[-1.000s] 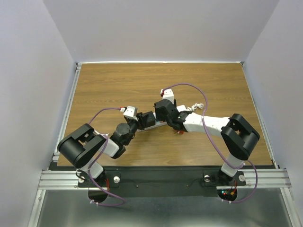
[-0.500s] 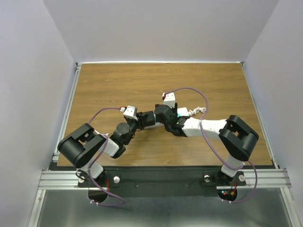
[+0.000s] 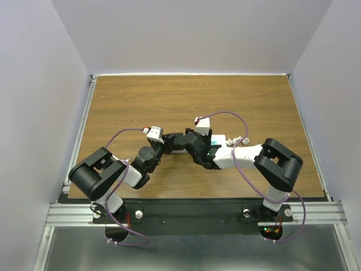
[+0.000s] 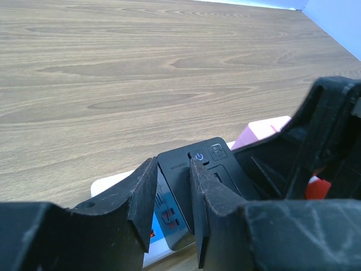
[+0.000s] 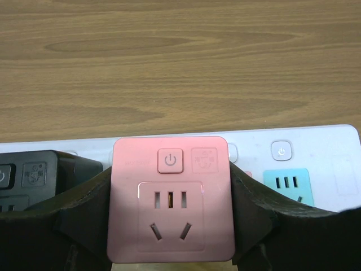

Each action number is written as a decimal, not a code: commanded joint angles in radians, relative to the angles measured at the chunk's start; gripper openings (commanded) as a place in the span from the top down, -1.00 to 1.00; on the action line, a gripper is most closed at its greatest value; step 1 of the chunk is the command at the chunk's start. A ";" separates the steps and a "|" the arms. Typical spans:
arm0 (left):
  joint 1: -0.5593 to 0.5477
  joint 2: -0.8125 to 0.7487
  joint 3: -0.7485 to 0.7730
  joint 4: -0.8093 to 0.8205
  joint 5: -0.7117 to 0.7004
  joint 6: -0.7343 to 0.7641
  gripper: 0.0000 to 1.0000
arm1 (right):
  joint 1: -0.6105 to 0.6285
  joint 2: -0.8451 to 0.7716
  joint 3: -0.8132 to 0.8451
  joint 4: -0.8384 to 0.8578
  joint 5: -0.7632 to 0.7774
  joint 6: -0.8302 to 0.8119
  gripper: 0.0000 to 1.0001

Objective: Insert the plug

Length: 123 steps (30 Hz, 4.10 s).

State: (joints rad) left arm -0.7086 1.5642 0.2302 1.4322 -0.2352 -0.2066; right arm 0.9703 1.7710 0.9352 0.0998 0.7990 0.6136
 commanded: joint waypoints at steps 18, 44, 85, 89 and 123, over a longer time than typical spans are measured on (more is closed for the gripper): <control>0.014 0.020 -0.011 -0.107 0.005 0.024 0.26 | 0.139 0.163 -0.141 -0.315 0.071 0.288 0.99; 0.026 0.023 0.004 -0.136 0.017 0.016 0.28 | 0.228 0.085 -0.121 -0.396 0.163 0.439 0.75; 0.031 -0.044 -0.005 -0.161 -0.007 -0.005 -0.33 | 0.363 -0.519 -0.280 -0.707 0.305 0.744 -1.00; 0.029 -0.128 -0.015 -0.202 -0.016 -0.008 -0.71 | 0.364 -0.551 -0.305 -0.715 0.333 0.775 -1.00; -0.781 0.085 0.257 -0.306 -0.385 -0.140 -0.79 | 0.257 -0.403 -0.104 -0.735 0.689 0.563 -1.00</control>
State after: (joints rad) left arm -1.4670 1.6253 0.4171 1.0683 -0.5926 -0.3420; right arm 1.2541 1.3064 0.7830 -0.6228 1.3979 1.1732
